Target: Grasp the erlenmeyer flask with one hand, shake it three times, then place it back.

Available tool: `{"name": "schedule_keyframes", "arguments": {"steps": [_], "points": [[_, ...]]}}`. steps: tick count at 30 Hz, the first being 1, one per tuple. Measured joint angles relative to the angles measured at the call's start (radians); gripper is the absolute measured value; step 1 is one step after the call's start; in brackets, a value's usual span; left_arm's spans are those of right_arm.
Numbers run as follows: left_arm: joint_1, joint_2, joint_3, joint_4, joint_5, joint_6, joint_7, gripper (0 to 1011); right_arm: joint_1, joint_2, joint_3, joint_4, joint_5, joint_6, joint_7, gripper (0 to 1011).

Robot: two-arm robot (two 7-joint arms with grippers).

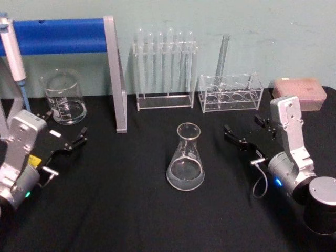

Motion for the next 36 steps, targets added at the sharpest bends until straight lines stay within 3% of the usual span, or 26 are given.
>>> {"name": "schedule_keyframes", "arguments": {"steps": [36], "points": [[0.000,0.000,0.000,0.000,0.000,0.000,0.000,1001,0.000,0.000,0.000,0.000,0.000,0.000,0.000,1000]]}}
